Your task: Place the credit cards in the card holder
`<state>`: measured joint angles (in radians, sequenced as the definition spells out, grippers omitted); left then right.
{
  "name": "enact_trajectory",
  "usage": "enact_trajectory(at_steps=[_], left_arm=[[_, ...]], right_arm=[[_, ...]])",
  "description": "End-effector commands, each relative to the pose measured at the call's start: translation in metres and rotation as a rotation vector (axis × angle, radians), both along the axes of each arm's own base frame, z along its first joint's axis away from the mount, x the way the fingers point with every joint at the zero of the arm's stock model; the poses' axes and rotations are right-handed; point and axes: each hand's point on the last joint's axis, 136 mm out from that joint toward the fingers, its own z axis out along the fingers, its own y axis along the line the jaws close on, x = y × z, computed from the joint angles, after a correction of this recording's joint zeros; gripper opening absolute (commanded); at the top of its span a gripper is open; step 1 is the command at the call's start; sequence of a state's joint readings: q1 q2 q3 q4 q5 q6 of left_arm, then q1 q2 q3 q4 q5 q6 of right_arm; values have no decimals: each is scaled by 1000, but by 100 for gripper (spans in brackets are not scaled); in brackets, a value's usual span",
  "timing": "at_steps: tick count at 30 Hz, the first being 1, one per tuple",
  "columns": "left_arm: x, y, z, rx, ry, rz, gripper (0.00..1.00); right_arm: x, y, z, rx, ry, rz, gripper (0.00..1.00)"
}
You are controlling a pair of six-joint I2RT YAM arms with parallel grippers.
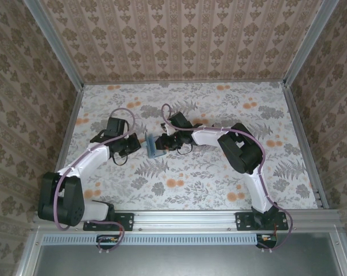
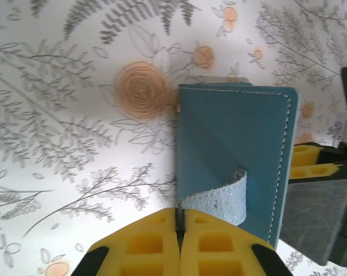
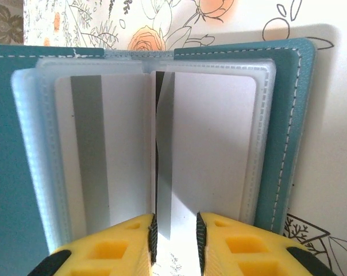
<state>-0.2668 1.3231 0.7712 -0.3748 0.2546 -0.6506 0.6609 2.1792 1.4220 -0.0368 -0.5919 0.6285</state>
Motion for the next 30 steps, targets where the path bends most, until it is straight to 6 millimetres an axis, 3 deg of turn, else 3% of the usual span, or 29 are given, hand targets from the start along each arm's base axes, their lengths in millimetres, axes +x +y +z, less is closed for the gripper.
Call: enact_trajectory(at_steps=[1,4,8,12,18,23,30], left_arm=[[-15,16,-14,39,50,19,0],[-19,23,-22,54,70,31,0],[-27,51,-37,161,123,84,0],[-32,66,-55,201,200,102,0],[-30,74,-66,282,290,69,21],[-13,81,-29,320,200,84,33],[0,86,33,327,61,117,36]], right_arm=[[-2,-3,4,-29,3,4,29],[-2,-3,-1,-37,14,3,31],[-2,-3,8,-19,-1,4,31],[-2,-2,15,-28,-24,15,31],[-8,-2,1,-77,-10,33,32],[-10,-6,-8,-126,-12,34,32],[-10,-6,-12,-140,-6,38,32]])
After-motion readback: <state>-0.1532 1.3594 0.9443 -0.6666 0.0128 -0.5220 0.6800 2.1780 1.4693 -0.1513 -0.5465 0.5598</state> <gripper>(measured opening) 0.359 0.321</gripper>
